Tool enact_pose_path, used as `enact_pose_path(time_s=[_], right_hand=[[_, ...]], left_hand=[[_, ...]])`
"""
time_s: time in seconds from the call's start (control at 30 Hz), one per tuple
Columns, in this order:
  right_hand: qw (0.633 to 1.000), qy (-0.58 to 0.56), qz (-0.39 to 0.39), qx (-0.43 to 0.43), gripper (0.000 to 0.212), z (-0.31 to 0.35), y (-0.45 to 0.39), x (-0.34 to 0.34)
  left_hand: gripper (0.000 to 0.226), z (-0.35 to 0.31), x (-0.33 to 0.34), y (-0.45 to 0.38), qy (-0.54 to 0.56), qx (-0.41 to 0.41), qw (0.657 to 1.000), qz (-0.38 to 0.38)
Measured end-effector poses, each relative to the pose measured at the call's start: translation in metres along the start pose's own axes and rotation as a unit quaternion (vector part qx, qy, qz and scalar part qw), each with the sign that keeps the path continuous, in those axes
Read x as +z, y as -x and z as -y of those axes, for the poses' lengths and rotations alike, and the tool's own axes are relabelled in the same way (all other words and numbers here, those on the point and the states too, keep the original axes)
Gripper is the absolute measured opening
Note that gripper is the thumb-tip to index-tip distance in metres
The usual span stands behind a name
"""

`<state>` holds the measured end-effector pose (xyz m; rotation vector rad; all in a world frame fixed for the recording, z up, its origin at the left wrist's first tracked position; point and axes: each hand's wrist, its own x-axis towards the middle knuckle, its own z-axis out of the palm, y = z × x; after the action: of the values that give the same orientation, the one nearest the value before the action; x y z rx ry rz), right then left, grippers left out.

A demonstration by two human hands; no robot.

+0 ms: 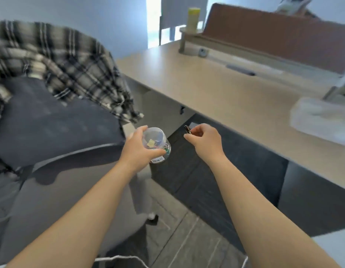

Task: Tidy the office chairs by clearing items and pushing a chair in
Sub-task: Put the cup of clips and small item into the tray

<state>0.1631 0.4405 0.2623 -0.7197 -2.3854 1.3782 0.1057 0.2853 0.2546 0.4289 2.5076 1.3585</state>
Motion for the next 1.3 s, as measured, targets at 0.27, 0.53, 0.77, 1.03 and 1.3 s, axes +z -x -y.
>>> enact_pose_path(time_s=[0.27,0.53,0.77,1.03,1.3], right_hand=[[0.988,0.018,-0.154,0.02,0.022,-0.019,0.04,-0.204],[0.955,0.036,-0.28,0.086,0.023,-0.059,0.077,-0.307],[0.937,0.04,-0.32,0.135,0.024,-0.1,0.086,-0.364],[0.947,0.03,-0.295,0.128,0.024,-0.152,0.034,-0.431],[0.954,0.006,-0.264,0.14,0.021,-0.184,-0.027,-0.471]], left_hand=[[0.081,-0.149,0.089,0.04,0.004,0.12,0.99,0.079],[0.081,-0.228,0.167,0.04,-0.026,0.214,0.963,0.161],[0.081,-0.266,0.236,0.037,-0.028,0.236,0.949,0.209],[0.078,-0.31,0.314,0.01,-0.032,0.217,0.961,0.169],[0.075,-0.337,0.357,-0.035,-0.023,0.17,0.976,0.133]])
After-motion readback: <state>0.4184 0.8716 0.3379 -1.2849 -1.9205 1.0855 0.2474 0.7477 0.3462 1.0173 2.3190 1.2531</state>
